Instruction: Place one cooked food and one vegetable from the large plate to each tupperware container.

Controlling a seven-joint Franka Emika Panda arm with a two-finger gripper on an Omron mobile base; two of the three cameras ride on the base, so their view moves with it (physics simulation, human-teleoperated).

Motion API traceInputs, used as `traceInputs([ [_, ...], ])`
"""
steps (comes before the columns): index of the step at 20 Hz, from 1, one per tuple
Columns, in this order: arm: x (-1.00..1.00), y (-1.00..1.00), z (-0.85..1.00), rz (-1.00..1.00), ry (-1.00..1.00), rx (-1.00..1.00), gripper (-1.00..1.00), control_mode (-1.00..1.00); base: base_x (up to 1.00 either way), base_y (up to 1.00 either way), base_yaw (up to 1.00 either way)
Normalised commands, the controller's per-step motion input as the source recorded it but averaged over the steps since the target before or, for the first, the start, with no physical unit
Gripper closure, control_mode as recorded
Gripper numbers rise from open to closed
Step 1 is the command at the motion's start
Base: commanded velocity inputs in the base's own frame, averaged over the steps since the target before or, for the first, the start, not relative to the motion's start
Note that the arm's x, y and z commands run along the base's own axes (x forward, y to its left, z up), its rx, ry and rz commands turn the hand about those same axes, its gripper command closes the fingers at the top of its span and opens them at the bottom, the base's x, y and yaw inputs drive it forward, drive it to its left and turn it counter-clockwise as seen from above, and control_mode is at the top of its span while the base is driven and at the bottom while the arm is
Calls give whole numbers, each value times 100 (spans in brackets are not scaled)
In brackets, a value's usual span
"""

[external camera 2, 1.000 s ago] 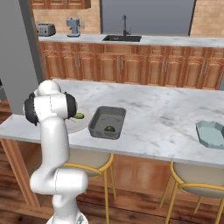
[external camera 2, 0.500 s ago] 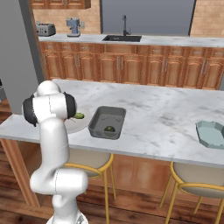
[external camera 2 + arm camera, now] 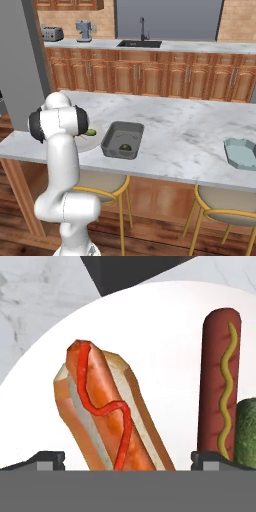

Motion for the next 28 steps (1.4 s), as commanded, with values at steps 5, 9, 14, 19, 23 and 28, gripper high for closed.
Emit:
traceInputs([
  [5, 0, 0, -17, 0, -1, -4, -100, -100, 0, 0, 0],
  [9, 0, 0, -15, 0, 0, -3, -100, -100, 0, 0, 0],
  [14, 0, 0, -13, 0, 0, -3, -100, -100, 0, 0, 0],
  [19, 0, 1, 0, 0, -1, 0, 100, -100, 0, 0, 0],
  [23, 0, 0, 0, 0, 0, 0, 100, -100, 0, 0, 0],
  [28, -12, 0, 8, 0, -4, 0, 100, -100, 0, 0, 0],
])
